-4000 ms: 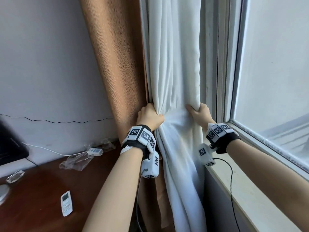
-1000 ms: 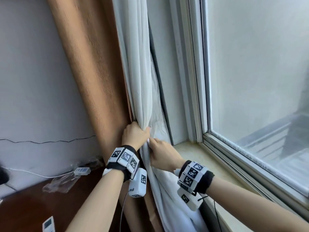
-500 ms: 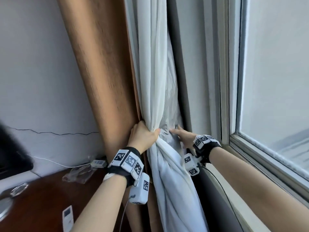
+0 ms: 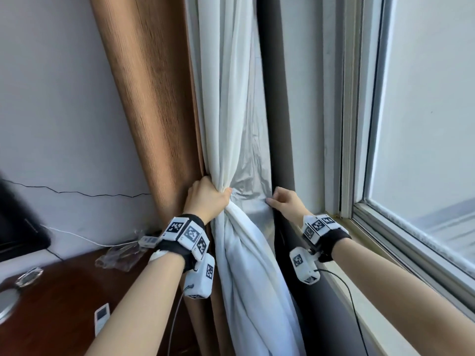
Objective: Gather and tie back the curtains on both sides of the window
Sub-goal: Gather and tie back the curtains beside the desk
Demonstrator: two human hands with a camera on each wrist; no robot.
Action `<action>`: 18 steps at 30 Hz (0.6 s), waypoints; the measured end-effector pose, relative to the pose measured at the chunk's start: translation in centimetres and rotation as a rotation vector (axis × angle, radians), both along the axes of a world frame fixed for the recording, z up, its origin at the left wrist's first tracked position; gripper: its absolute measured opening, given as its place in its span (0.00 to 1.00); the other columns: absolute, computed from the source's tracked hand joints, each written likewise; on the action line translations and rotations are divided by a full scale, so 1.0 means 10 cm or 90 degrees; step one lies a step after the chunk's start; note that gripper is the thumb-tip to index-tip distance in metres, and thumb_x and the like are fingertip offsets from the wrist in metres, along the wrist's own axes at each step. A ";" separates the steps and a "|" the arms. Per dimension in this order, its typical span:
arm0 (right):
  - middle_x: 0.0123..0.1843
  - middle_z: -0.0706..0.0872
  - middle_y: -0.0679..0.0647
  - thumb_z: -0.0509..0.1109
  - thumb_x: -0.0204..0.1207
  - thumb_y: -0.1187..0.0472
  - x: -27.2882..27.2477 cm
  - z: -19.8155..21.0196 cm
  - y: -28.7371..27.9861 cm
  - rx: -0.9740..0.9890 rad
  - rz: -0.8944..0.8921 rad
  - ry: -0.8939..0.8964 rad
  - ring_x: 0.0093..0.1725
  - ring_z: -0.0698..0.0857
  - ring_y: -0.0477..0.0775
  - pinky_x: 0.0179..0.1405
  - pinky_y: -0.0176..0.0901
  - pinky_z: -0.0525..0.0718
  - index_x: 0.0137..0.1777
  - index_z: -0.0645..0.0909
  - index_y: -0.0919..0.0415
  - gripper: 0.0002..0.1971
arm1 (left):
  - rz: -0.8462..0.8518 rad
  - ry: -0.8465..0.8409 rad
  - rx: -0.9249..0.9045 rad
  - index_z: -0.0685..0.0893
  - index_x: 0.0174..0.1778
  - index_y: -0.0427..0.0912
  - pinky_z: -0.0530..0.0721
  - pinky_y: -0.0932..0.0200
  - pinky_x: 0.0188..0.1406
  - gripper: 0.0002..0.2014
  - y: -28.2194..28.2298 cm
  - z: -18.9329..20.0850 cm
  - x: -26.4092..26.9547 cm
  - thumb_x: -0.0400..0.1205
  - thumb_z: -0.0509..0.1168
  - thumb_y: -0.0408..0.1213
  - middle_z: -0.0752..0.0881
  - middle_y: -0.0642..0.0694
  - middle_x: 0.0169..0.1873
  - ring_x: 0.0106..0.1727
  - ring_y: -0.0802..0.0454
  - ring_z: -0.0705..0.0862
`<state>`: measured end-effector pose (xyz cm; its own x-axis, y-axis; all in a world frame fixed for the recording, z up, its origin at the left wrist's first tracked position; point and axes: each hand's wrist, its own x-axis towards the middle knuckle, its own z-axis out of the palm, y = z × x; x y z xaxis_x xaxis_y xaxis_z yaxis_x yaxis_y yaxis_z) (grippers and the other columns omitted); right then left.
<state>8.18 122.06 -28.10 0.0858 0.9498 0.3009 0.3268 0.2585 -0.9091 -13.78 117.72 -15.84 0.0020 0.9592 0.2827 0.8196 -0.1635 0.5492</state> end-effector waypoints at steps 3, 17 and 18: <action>0.30 0.74 0.46 0.72 0.77 0.63 0.17 0.04 -0.31 0.049 -0.049 -0.117 0.30 0.72 0.40 0.33 0.32 0.69 0.32 0.68 0.54 0.17 | 0.028 0.003 -0.005 0.80 0.63 0.36 0.79 0.48 0.65 0.31 -0.03 0.01 -0.01 0.72 0.71 0.56 0.82 0.33 0.63 0.67 0.33 0.78; 0.25 0.68 0.44 0.59 0.76 0.72 -0.22 0.31 -1.17 0.115 0.004 -0.308 0.24 0.67 0.45 0.27 0.38 0.65 0.30 0.61 0.49 0.19 | -0.099 -0.044 -0.037 0.78 0.60 0.32 0.83 0.51 0.59 0.41 -0.49 0.08 0.39 0.63 0.76 0.63 0.84 0.37 0.59 0.63 0.39 0.82; 0.26 0.69 0.46 0.59 0.75 0.72 -0.25 0.33 -1.19 0.118 0.008 -0.353 0.26 0.69 0.49 0.29 0.42 0.67 0.30 0.61 0.50 0.19 | -0.103 -0.046 -0.044 0.77 0.62 0.31 0.82 0.51 0.61 0.45 -0.50 0.08 0.39 0.61 0.76 0.65 0.84 0.37 0.61 0.65 0.39 0.82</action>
<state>5.63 110.17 -24.78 -0.1439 0.8766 0.4592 0.7368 0.4047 -0.5417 -9.86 112.76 -15.06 0.1393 0.9652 0.2211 0.7441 -0.2494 0.6198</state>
